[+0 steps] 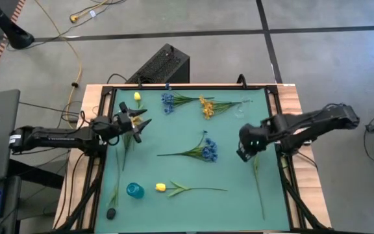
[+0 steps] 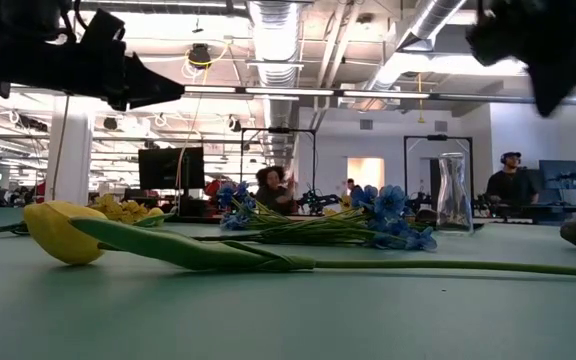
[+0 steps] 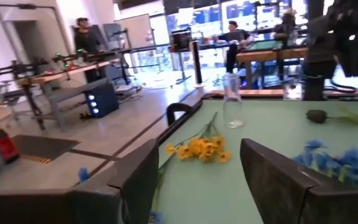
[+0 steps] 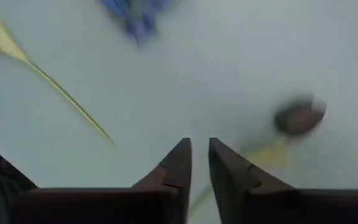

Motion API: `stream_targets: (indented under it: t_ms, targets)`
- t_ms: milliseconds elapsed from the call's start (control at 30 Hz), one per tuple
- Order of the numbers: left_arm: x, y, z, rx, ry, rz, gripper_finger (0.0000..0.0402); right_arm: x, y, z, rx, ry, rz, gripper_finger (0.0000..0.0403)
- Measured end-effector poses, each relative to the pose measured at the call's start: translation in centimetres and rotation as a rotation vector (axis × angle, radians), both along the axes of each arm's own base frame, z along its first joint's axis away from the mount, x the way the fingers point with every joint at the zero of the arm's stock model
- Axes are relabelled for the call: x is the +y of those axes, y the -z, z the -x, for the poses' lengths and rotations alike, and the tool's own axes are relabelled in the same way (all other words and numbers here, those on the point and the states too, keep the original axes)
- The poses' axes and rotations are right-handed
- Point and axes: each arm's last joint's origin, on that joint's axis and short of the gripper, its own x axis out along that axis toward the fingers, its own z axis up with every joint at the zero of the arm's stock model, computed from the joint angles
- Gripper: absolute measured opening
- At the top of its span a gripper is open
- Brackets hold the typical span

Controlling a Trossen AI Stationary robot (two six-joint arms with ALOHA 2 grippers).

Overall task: Sort flowers into vase by color
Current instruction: Put the right black flower into the blue flower vase

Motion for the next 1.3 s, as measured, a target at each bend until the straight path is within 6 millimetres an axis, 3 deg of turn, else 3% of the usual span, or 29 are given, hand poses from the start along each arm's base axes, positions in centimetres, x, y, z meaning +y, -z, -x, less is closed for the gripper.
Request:
stream_targets:
  t_ms: [233,367,733,1000,1300]
  targets:
    - [0.0,0.0,-0.1,0.002,0.016,-0.006,0.0254,3.9,3.1,0.8,0.16,0.18,-0.041,0.0184]
    - [-0.1,0.0,-0.1,0.002,0.044,-0.007,0.0255,6.0,4.8,0.9,0.197,0.233,-0.045,0.0208]
    - [-0.3,-0.6,-0.1,-0.06,0.104,-0.024,0.0256,8.8,8.9,1.3,0.322,0.287,0.044,0.0201]
    - [-0.3,-0.7,-0.1,-0.074,0.117,-0.013,0.0256,8.6,12.1,1.4,0.325,0.284,0.053,0.02]
    - [-0.3,-0.1,-0.2,-0.027,0.119,0.028,0.0256,8.3,13.0,1.8,0.335,0.286,0.07,0.0187]
